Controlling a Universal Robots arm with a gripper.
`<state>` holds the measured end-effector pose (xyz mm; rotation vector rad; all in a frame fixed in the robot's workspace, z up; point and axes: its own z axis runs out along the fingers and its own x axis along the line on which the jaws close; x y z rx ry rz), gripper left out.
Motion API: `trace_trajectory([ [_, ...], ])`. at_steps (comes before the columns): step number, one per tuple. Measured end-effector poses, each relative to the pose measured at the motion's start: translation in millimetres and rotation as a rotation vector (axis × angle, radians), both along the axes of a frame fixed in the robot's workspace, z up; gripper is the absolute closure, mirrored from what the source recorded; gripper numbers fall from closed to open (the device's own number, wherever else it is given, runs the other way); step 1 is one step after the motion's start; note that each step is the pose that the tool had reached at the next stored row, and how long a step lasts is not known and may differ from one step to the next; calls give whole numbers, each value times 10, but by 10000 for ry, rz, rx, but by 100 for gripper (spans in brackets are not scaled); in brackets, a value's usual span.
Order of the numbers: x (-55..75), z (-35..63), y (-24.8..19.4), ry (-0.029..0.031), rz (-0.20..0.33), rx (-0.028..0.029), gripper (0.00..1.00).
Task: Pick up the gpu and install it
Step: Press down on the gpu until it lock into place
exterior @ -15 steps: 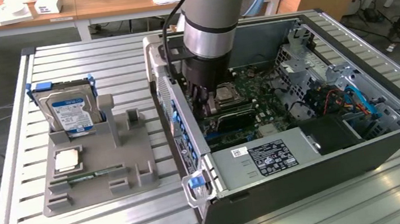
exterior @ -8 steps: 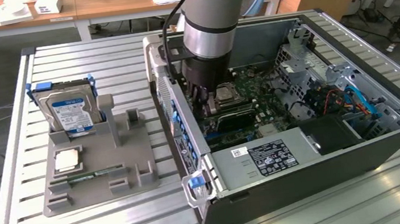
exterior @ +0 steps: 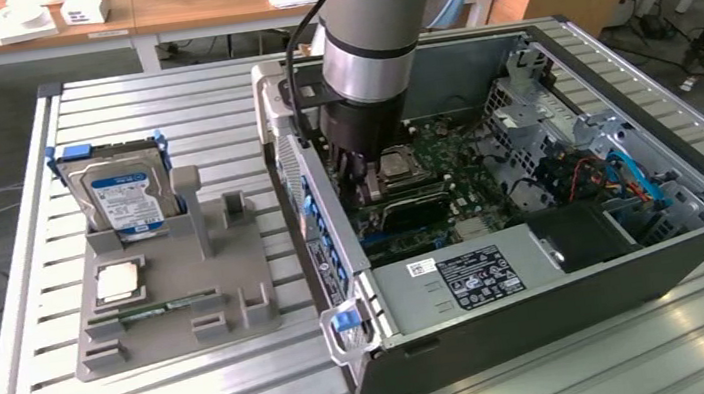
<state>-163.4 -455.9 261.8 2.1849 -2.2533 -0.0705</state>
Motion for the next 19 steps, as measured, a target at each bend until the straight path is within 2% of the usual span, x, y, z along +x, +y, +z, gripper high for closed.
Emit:
trace_trajectory([
  [19,1,-19,1,1,0,1,89],
])
